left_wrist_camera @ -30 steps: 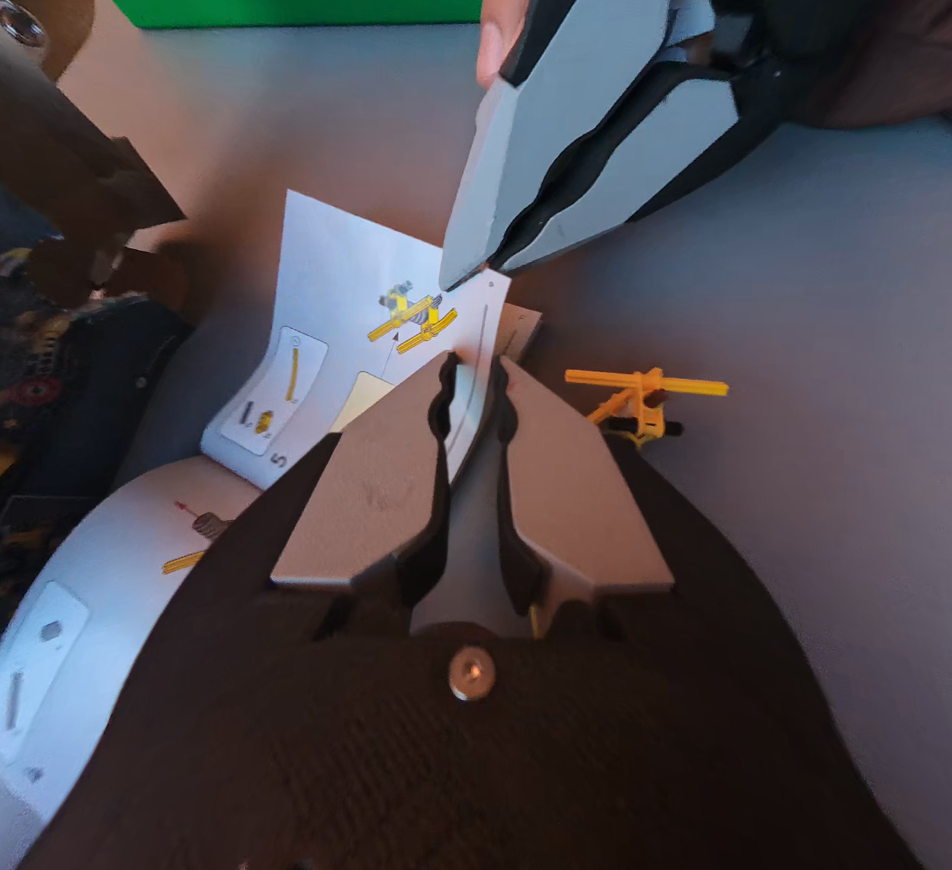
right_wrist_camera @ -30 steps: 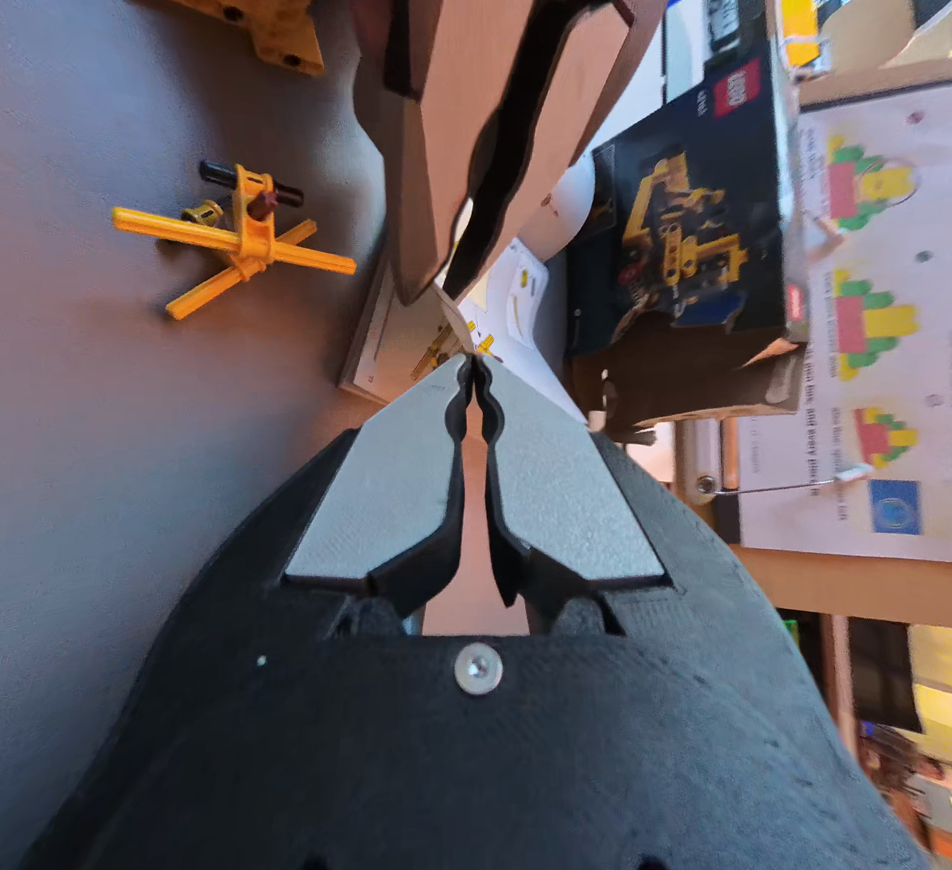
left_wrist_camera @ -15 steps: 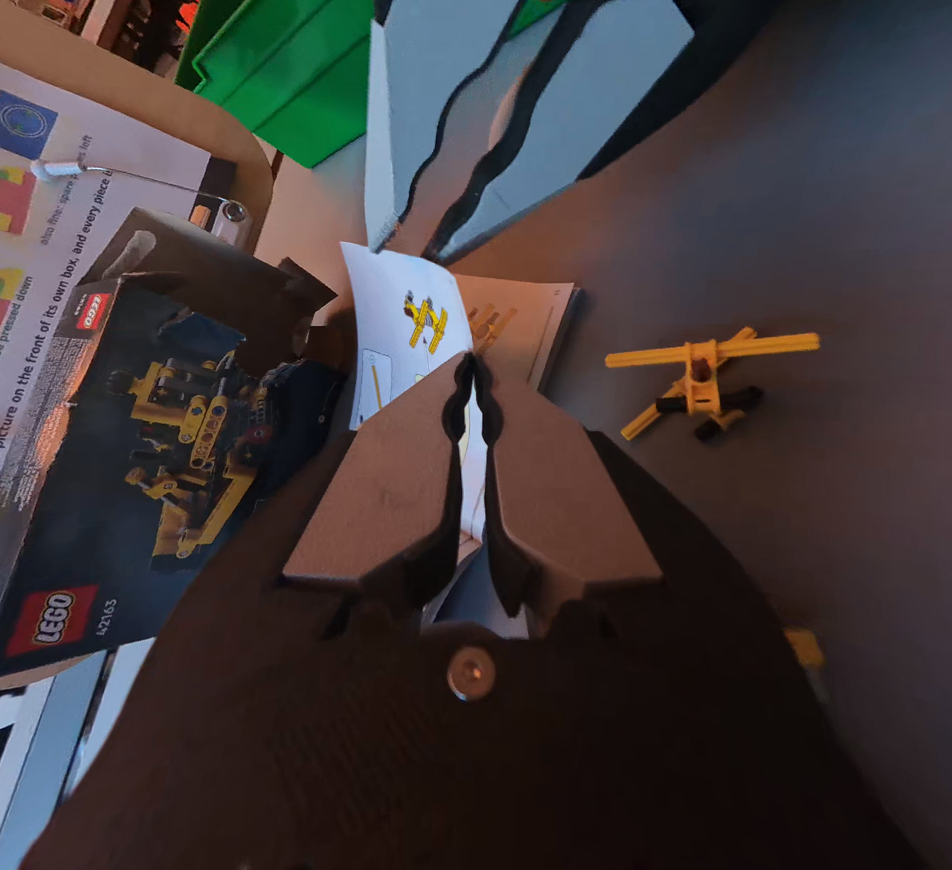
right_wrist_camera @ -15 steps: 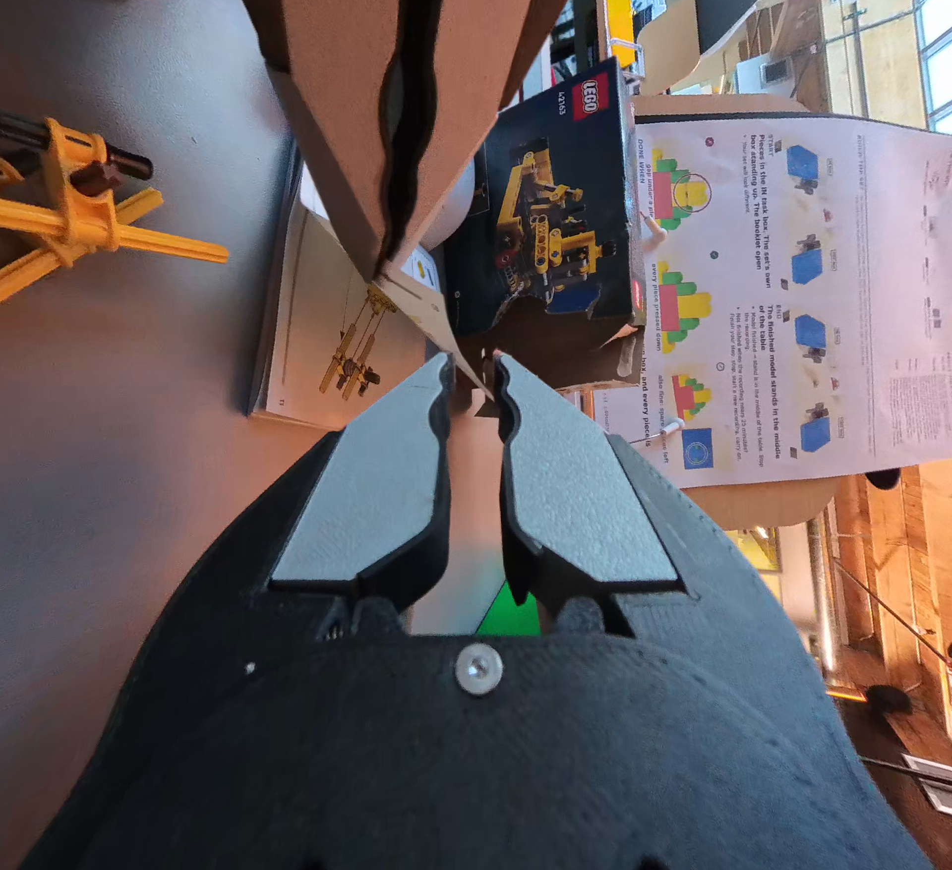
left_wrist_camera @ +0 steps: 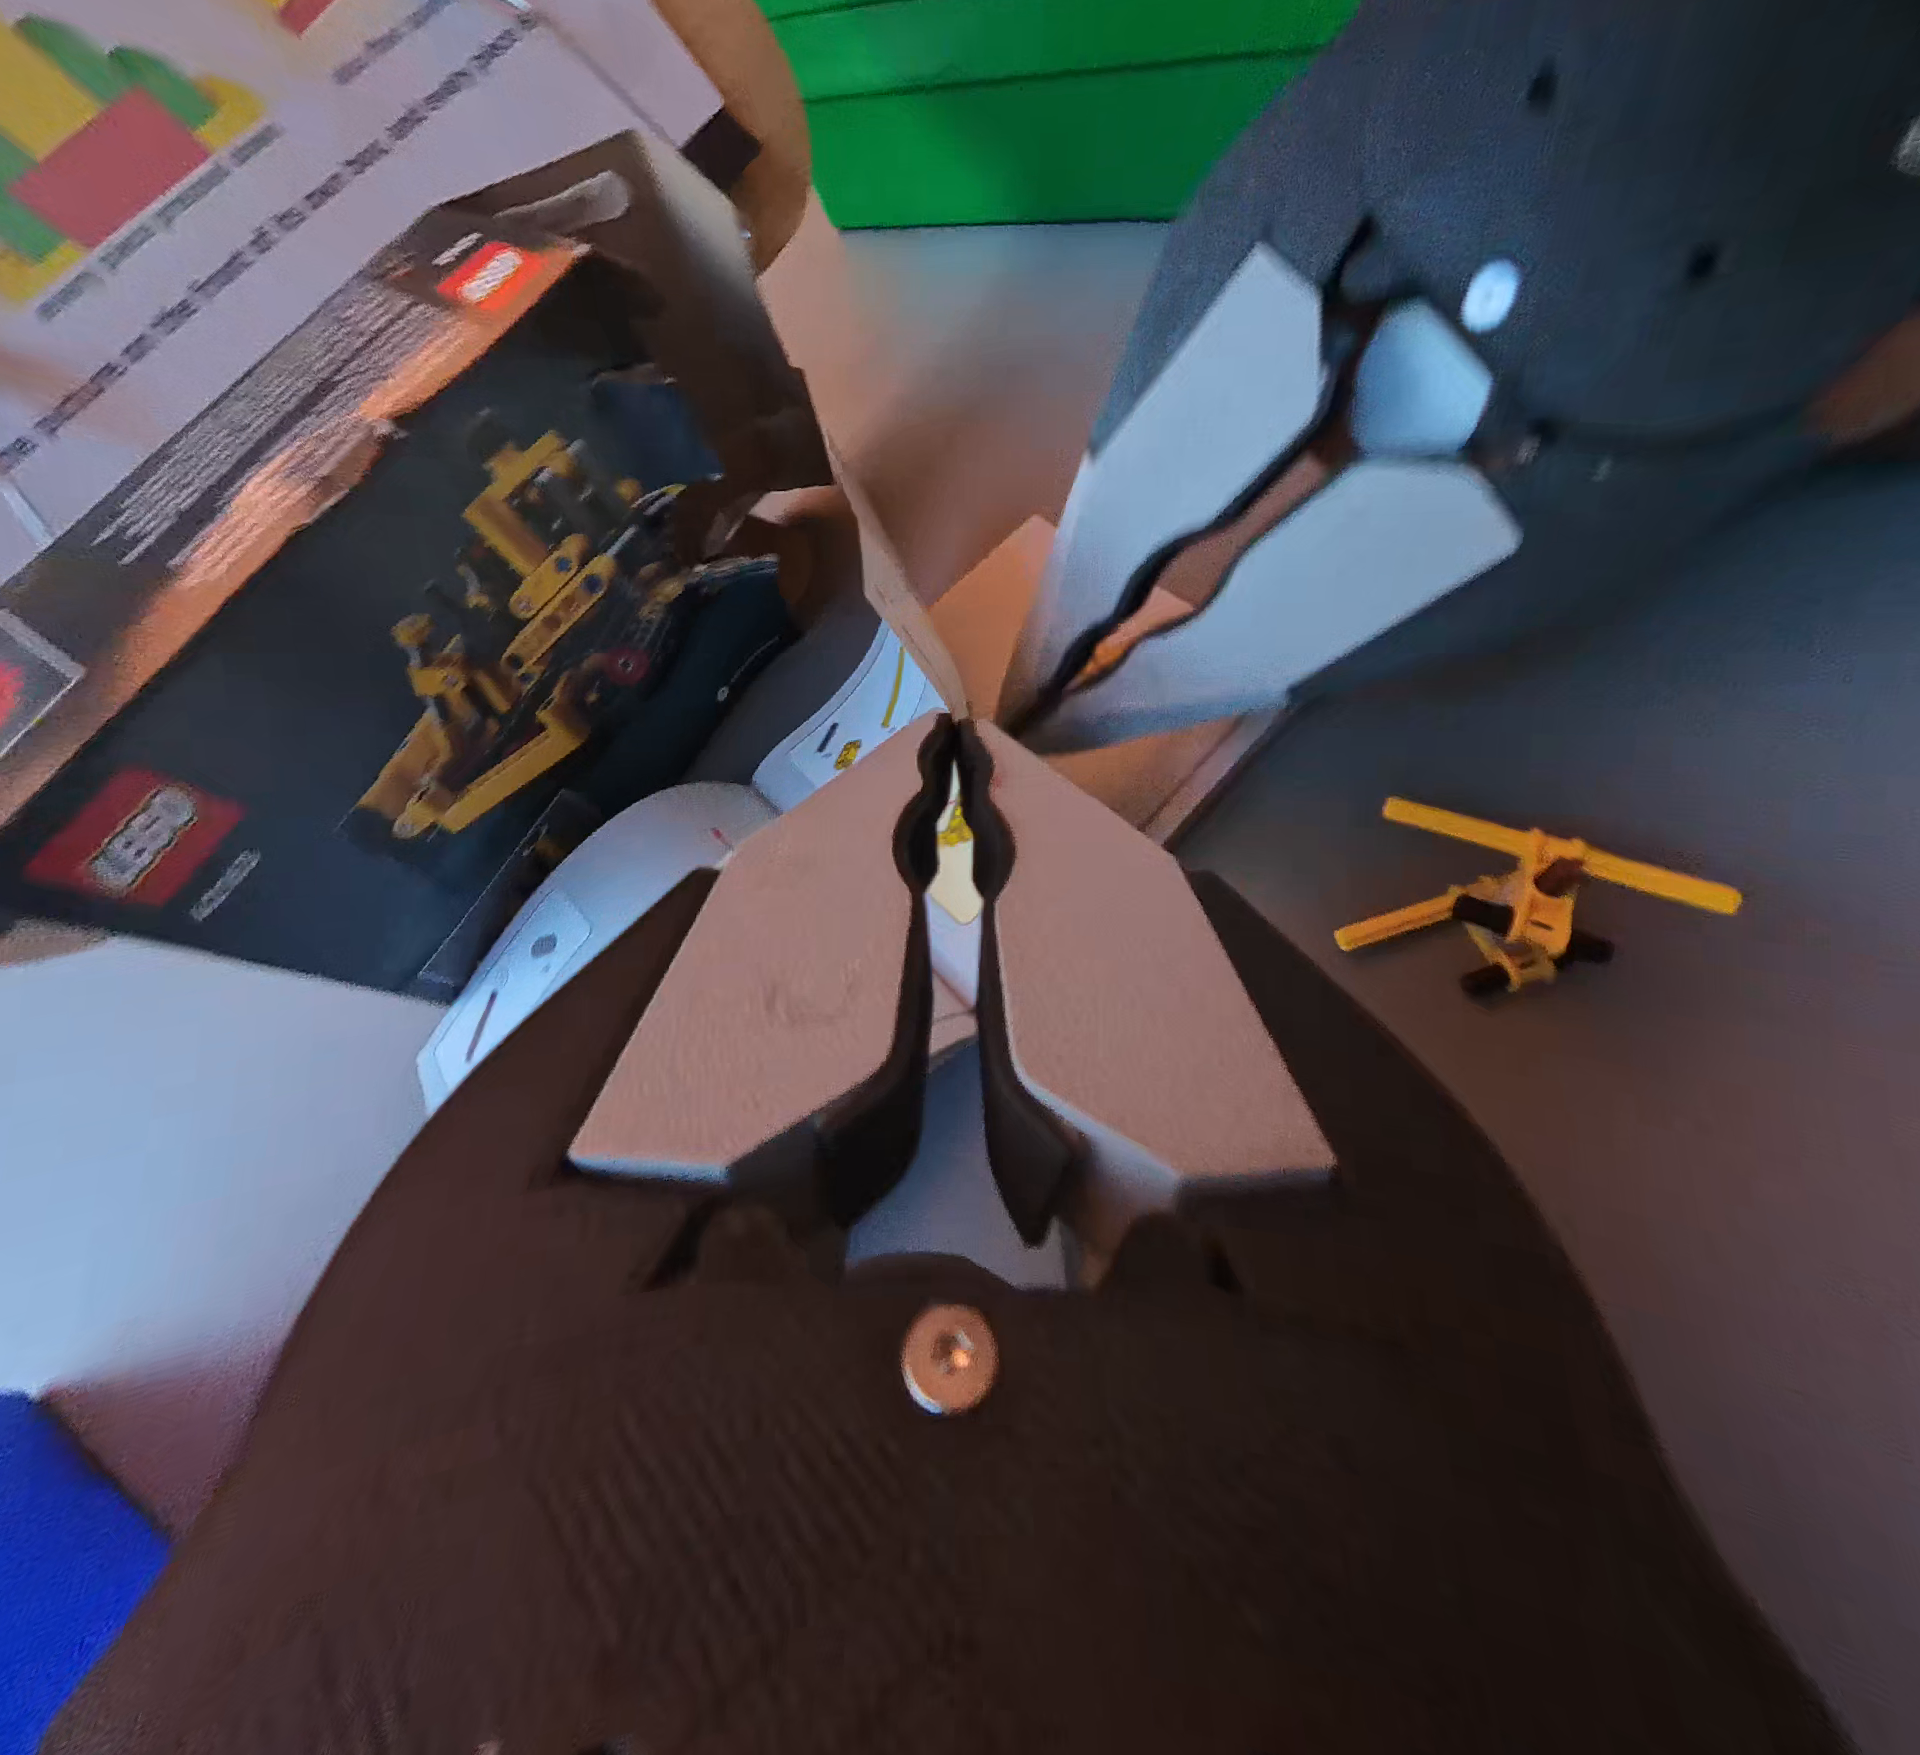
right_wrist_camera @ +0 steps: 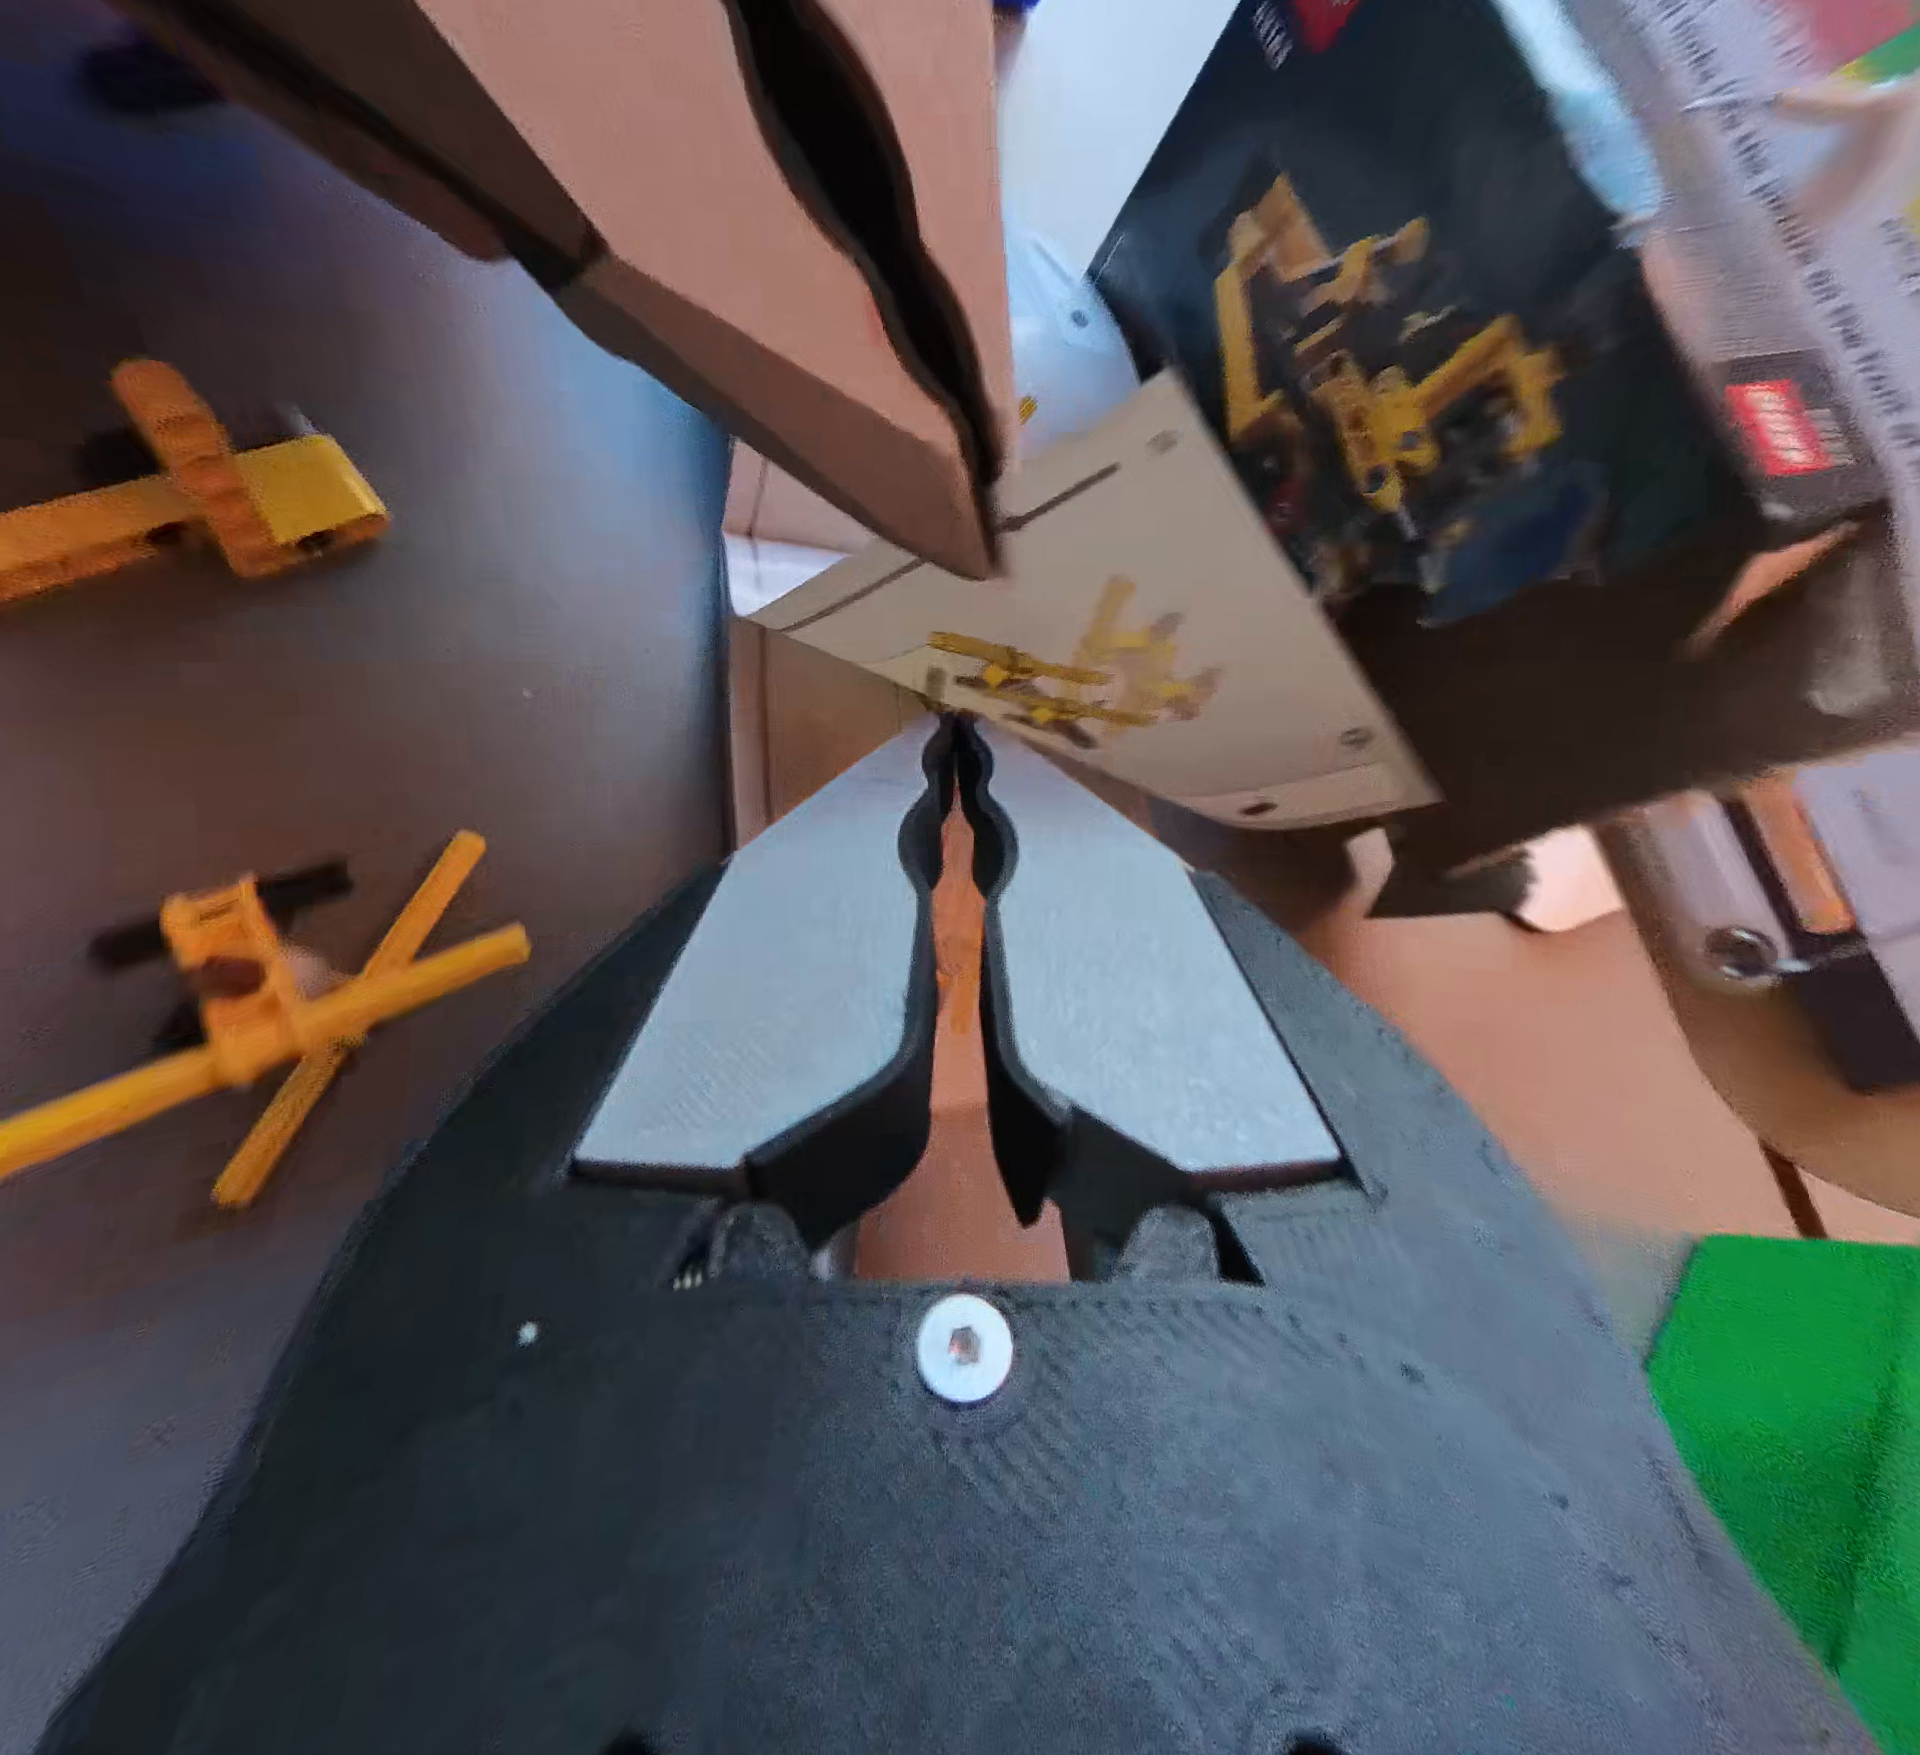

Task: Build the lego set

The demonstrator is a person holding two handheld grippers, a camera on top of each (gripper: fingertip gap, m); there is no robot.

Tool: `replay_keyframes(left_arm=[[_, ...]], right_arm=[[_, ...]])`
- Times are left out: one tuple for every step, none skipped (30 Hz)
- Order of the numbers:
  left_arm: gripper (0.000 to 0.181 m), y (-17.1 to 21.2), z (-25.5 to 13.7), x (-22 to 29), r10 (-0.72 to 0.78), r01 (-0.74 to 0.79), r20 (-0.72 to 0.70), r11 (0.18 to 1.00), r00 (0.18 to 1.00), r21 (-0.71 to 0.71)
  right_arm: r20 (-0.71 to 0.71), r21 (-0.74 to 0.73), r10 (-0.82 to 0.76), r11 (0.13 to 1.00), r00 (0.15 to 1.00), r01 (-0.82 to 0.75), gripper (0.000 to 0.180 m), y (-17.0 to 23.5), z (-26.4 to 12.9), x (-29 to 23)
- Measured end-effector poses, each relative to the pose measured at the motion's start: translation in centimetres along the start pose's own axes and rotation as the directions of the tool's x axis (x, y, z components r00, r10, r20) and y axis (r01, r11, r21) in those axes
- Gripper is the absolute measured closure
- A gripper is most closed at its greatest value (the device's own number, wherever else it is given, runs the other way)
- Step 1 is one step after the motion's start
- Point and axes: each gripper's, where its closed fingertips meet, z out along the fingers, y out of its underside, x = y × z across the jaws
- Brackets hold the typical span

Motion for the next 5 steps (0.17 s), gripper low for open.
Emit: replay_keyframes(left_arm=[[0.181, -0.2, -0.4, -0.4, -0.035, 0.035, 0.005, 0.999, 0.999, 0.008], [0.181, -0.4, -0.9, -0.6, -0.068, 0.068, 0.005, 0.997, 0.998, 0.023], [0.181, -0.6, -1.3, -0.9, -0.101, 0.100, 0.010, 0.994, 0.995, 0.038], [0.181, -0.7, -1.7, -1.2, -0.130, 0.130, 0.013, 0.990, 0.991, 0.046], [0.181, -0.6, -2.1, -1.4, -0.161, 0.160, 0.015, 0.986, 0.987, 0.046]], right_arm=[[0.006, -0.029, -0.004, 1.000, 1.000, 0.004, 0.180, 0.2, 0.8, -0.2], [-0.004, -0.059, -0.010, 0.998, 1.000, 0.009, 0.180, 0.5, 1.4, -0.2], [-0.011, -0.080, -0.011, 0.997, 1.000, 0.010, 0.180, 0.7, 2.0, -0.1], [-0.001, -0.100, -0.005, 0.995, 1.000, 0.005, 0.180, 1.0, 2.4, -0.3], [-0.006, -0.101, 0.005, 0.995, 1.000, -0.005, 0.180, 1.0, 2.6, -0.1]])
